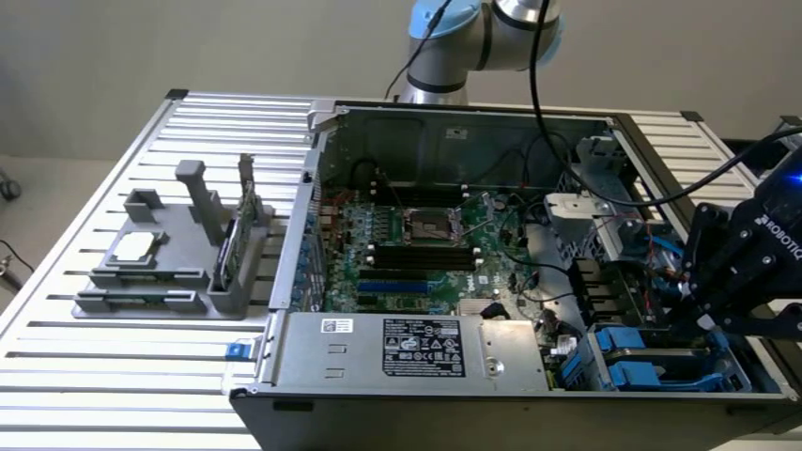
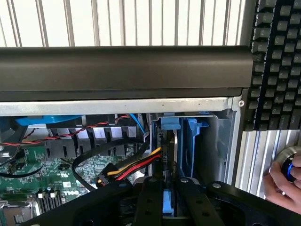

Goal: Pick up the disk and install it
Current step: 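Insert the first disk wire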

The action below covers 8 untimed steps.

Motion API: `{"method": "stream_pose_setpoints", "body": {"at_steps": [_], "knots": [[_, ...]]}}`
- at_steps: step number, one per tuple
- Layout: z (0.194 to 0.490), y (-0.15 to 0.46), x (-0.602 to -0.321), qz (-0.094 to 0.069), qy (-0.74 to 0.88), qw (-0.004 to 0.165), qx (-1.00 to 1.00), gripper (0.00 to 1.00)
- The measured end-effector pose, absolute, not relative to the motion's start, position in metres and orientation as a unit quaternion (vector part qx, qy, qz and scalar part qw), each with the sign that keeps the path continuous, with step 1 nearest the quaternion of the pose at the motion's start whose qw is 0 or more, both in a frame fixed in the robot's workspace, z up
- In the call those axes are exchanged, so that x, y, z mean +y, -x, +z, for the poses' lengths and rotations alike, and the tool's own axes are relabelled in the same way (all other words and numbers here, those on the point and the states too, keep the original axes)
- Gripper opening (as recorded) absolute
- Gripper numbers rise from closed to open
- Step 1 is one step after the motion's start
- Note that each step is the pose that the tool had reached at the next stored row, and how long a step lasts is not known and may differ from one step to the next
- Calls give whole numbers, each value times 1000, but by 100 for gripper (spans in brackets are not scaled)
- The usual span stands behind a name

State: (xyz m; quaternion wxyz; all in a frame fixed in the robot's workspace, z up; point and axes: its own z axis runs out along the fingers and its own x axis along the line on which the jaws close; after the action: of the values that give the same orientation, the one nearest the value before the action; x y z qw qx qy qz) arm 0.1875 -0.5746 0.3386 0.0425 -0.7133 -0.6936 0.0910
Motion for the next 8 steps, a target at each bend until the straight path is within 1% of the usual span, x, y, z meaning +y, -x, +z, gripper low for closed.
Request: {"method": "stream_pose_setpoints", "body": {"at_steps": [8], "knots": [[338, -187, -575, 91, 710, 42, -697, 16]]}}
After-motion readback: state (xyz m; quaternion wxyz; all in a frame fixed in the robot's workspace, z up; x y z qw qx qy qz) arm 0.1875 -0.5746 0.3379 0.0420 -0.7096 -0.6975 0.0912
